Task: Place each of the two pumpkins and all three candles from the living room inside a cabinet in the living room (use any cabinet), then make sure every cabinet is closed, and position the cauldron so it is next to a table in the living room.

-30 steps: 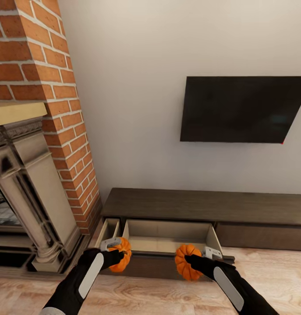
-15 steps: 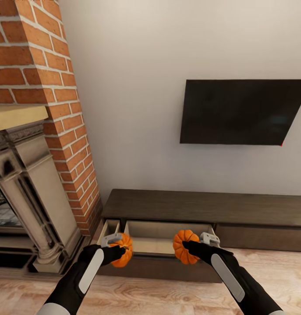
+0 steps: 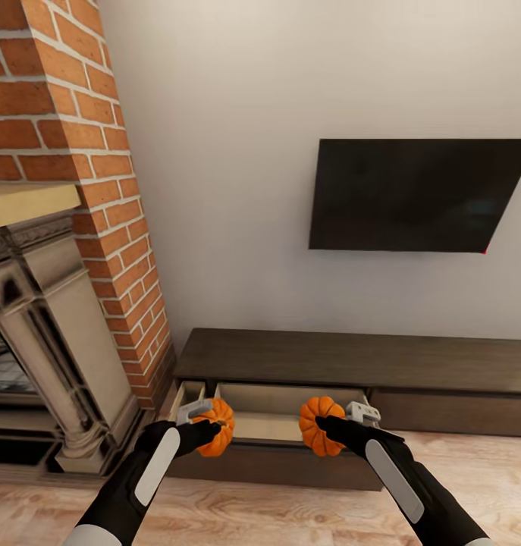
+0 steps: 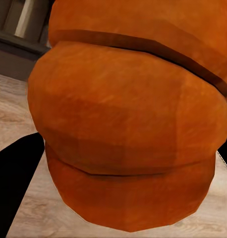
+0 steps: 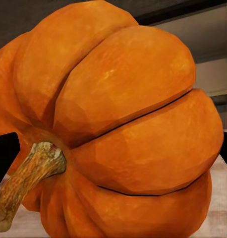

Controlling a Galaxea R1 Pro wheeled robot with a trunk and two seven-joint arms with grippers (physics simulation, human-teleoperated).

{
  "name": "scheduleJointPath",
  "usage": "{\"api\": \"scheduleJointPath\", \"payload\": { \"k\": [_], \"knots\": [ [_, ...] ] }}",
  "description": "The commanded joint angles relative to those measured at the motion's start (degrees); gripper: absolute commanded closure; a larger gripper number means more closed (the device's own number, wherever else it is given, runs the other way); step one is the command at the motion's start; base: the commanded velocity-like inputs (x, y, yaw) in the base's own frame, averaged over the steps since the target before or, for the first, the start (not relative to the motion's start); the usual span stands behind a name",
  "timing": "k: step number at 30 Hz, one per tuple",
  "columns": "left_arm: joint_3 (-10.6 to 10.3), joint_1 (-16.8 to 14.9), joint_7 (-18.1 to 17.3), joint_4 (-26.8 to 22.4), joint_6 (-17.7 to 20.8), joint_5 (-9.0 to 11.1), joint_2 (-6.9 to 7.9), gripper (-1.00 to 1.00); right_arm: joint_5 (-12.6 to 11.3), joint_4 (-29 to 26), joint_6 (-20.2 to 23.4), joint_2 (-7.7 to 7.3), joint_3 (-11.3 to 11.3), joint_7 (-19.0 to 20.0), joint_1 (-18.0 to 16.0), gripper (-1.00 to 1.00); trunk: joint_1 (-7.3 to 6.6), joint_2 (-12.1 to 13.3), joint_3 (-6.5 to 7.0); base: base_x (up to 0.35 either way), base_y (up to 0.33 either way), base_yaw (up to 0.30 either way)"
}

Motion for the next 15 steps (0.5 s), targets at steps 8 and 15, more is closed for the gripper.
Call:
{"api": "scheduleJointPath", "payload": {
  "k": [8,15],
  "knots": [
    [-0.2,0.0,0.3,-0.2,0.2,0.4,0.06,1.00,-0.8,-0.2,0.2,-0.14,0.2,-0.6,-0.1,1.00,0.00,0.0,0.10,0.099,-0.065,-0.052],
    [-0.3,0.0,-0.1,-0.1,0.2,0.4,0.09,1.00,-0.8,-0.2,0.2,-0.17,0.2,-0.6,-0.1,1.00,0.00,0.0,0.13,0.205,-0.030,-0.014]
  ]
}}
